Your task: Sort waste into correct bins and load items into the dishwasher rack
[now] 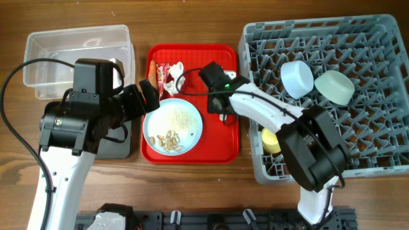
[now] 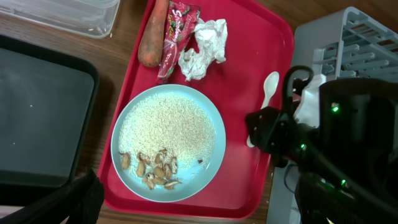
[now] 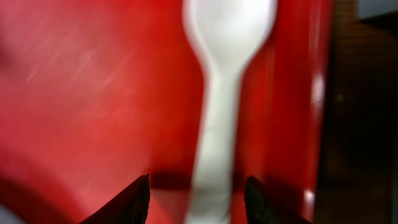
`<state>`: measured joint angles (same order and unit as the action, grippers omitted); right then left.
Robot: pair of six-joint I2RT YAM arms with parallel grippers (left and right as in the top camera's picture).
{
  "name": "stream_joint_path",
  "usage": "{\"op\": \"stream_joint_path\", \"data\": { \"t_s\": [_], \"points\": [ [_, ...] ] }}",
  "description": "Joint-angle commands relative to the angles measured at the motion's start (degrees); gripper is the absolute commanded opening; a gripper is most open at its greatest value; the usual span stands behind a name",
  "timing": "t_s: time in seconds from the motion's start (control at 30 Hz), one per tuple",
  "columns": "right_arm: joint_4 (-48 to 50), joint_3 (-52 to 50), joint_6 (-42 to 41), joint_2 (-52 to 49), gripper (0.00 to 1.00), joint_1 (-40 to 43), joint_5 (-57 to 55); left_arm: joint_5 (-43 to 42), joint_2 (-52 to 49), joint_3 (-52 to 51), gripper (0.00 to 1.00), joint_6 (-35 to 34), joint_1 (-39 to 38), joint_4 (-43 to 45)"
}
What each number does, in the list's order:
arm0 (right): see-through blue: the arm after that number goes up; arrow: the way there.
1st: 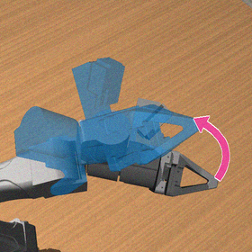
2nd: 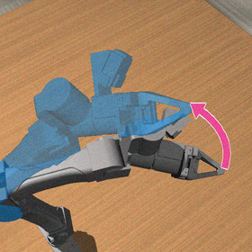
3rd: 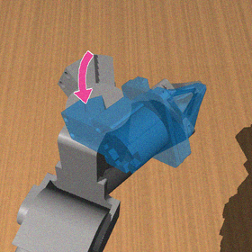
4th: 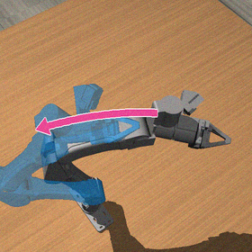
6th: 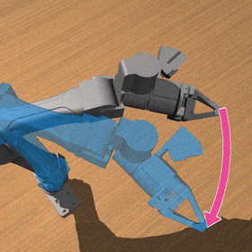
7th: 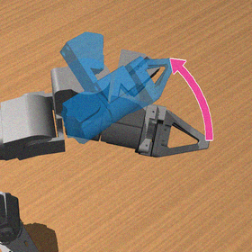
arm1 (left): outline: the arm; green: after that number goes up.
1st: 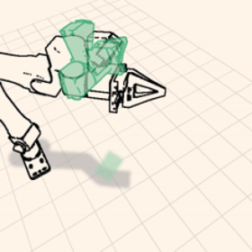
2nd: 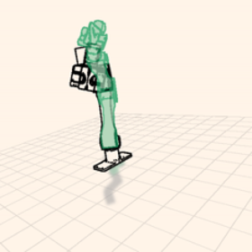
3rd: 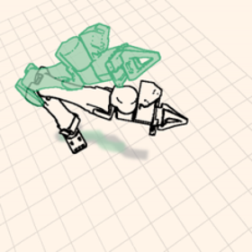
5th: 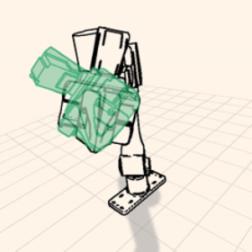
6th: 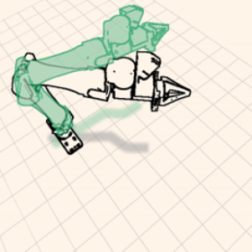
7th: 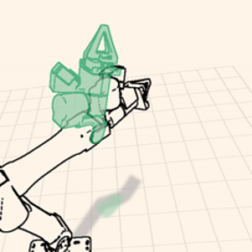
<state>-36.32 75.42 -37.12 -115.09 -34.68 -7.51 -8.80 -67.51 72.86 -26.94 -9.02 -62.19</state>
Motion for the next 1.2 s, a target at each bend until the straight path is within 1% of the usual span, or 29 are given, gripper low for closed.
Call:
{"op": "stream_joint_path", "data": {
  "t_s": [0.0,0.03,0.07,0.13,0.17,0.23,0.3,0.37,0.4,0.5,0.6,0.67,0.73,0.77,0.8,0.9,1.07,1.1,1.13,1.17],
  "points": [
    [0.5,0.8,-2.0,0.5,0.5,3.1,3.8,0.6,0.0,0.3,1.0,-0.5,-0.1,0.0],
    [0.5,0.8,-2.0,0.5,0.5,3.4,4.0,0.6,0.0,0.3,1.0,-0.5,-0.1,0.0],
    [0.8,0.8,-1.9,0.5,0.48,3.4,4.1,0.6,0.0,0.3,1.0,-0.5,-0.1,0.0],
    [1.6,0.8,-1.9,0.4,0.36,3.4,4.4,0.6,0.0,0.3,1.0,-0.5,-0.1,0.0],
    [1.9,0.8,-2.1,0.4,0.33,3.3,4.5,0.6,0.0,0.3,1.0,-0.5,-0.1,0.0],
    [2.2,0.7,-3.1,0.1,0.24,3.3,4.6,0.6,0.0,0.3,1.0,-0.5,-0.1,0.0],
    [2.0,0.6,-3.5,0.1,0.17,3.4,4.5,0.6,0.0,0.3,1.0,-0.5,-0.1,0.0],
    [2.0,0.7,-3.5,0.3,0.08,3.5,4.4,0.6,0.0,0.3,1.0,-0.5,-0.1,0.0],
    [2.0,0.7,-3.5,0.8,0.05,3.6,4.4,0.6,0.0,0.3,1.0,-0.5,-0.1,0.0],
    [1.6,0.7,-3.1,5.1,0.04,3.7,3.0,0.6,0.0,0.3,1.0,-0.5,-0.1,0.0],
    [1.5,0.7,-0.1,10.5,0.04,3.7,2.8,0.6,0.0,0.3,1.0,-0.5,-0.1,0.0],
    [1.1,0.7,0.3,13.6,0.05,3.8,1.2,0.6,0.0,0.3,1.0,-0.5,-0.1,0.0],
    [1.2,0.7,-0.7,13.6,0.25,3.8,1.1,0.6,0.0,0.3,1.0,-0.5,-0.1,0.0],
    [1.2,0.6,-0.7,12.6,0.28,3.8,1.1,0.6,0.0,0.3,1.0,-0.5,-0.1,0.0],
    [1.8,0.6,-0.6,10.9,0.36,3.8,1.0,0.6,0.0,0.3,1.0,-0.5,-0.1,0.0],
    [3.1,0.6,-0.6,4.8,0.42,3.8,1.1,0.6,0.0,0.3,1.0,-0.5,-0.1,0.0],
    [3.9,0.6,-1.1,-1.9,0.43,3.8,1.6,0.6,0.0,0.3,1.0,-0.5,-0.1,0.0],
    [3.4,0.6,-2.3,-2.6,0.38,3.8,1.6,0.6,0.0,0.3,1.0,-0.5,-0.1,0.0],
    [2.5,0.7,-3.7,-2.9,0.34,3.8,2.2,0.6,0.0,0.3,1.0,-0.5,-0.1,0.0],
    [1.3,0.6,-4.9,-3.5,0.25,3.8,3.7,0.6,0.0,0.3,1.0,-0.5,-0.1,0.0]
  ]
}}
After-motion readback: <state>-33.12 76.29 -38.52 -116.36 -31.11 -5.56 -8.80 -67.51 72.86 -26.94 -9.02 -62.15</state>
